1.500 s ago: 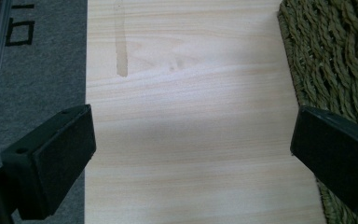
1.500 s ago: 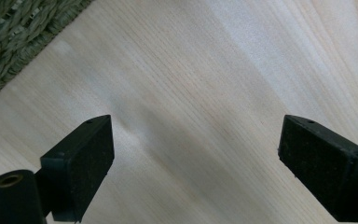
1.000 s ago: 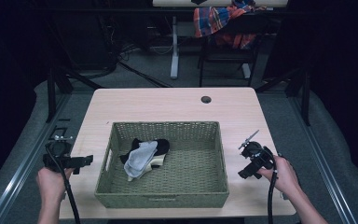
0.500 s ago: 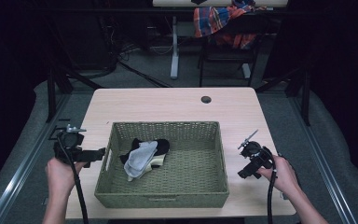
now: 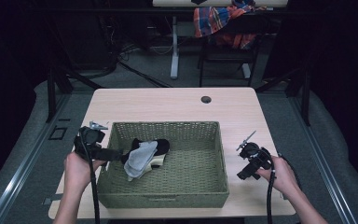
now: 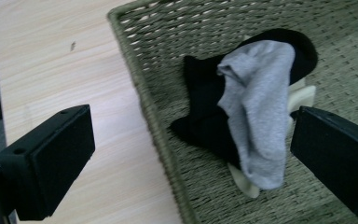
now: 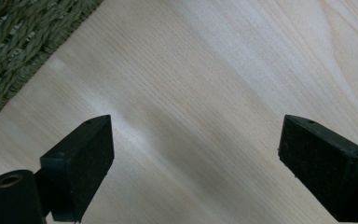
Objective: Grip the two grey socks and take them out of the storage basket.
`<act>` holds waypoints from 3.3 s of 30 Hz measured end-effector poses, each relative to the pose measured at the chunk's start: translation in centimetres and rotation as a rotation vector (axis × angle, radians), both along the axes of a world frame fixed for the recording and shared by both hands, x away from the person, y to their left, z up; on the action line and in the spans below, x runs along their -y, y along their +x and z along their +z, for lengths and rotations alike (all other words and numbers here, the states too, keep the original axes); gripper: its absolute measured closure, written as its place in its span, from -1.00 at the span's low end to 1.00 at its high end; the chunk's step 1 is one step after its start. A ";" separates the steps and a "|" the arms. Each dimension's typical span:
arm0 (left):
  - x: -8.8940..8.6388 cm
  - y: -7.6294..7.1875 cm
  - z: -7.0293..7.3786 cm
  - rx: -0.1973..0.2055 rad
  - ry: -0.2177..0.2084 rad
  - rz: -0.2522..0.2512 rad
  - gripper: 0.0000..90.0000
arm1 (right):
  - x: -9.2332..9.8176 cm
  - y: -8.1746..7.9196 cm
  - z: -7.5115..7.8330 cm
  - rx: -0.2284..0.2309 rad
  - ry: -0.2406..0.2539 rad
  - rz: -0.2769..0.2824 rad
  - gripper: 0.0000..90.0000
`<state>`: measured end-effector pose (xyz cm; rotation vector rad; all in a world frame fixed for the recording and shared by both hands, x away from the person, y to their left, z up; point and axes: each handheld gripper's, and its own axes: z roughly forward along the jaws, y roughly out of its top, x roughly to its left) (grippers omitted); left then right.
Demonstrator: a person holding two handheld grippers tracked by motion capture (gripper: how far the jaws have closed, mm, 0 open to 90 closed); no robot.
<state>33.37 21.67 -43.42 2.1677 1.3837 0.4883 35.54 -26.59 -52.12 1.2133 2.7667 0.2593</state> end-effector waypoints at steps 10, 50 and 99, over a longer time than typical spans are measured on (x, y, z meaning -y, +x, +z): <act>2.7 2.1 -1.4 -0.078 -0.007 -0.097 -0.88 | -0.1 0.0 0.0 -0.004 -0.024 0.020 -0.78; 5.8 3.9 -4.0 -0.160 0.069 -0.232 0.90 | -0.4 -0.1 -0.5 -0.024 -0.043 0.033 -0.77; 2.1 2.1 1.1 -0.013 -0.047 -0.184 0.90 | -0.3 -0.2 -0.2 -0.008 -0.032 0.027 -0.77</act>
